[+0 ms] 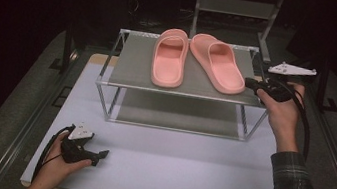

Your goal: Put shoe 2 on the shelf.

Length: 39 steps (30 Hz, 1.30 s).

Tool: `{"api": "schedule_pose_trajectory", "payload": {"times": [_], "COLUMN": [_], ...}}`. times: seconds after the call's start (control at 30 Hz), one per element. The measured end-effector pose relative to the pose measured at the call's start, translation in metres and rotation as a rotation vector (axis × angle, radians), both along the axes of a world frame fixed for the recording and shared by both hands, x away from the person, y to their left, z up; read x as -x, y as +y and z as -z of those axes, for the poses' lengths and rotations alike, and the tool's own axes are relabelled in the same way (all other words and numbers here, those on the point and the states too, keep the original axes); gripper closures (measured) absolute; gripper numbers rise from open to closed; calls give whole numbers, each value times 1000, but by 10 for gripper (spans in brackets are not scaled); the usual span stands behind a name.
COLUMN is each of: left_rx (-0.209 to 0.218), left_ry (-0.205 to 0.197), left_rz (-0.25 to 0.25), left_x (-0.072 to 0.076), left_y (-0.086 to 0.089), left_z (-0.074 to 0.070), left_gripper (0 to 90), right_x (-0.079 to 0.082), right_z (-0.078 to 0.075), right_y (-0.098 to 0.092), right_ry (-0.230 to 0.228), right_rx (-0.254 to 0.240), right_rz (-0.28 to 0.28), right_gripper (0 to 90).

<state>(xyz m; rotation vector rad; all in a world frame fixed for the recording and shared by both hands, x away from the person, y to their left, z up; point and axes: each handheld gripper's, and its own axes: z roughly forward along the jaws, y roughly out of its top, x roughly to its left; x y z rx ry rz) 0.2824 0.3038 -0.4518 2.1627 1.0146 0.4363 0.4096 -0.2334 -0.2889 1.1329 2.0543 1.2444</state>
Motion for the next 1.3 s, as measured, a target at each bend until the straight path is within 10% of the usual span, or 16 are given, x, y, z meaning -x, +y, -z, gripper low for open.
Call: {"api": "schedule_pose_trajectory", "payload": {"times": [0.97, 1.3], "left_rx": [2, 1], "left_ry": [0, 5], "left_rz": [-1, -1], "left_x": [0, -1], "left_y": [0, 0], "left_z": [0, 0], "left_gripper": [128, 127], "right_x": [10, 22], "right_z": [-1, -14], "right_y": [65, 47], "right_ry": [-31, -48], "right_rx": [-17, -23], "right_rz": [-183, -153], "right_gripper": [900, 871]}}
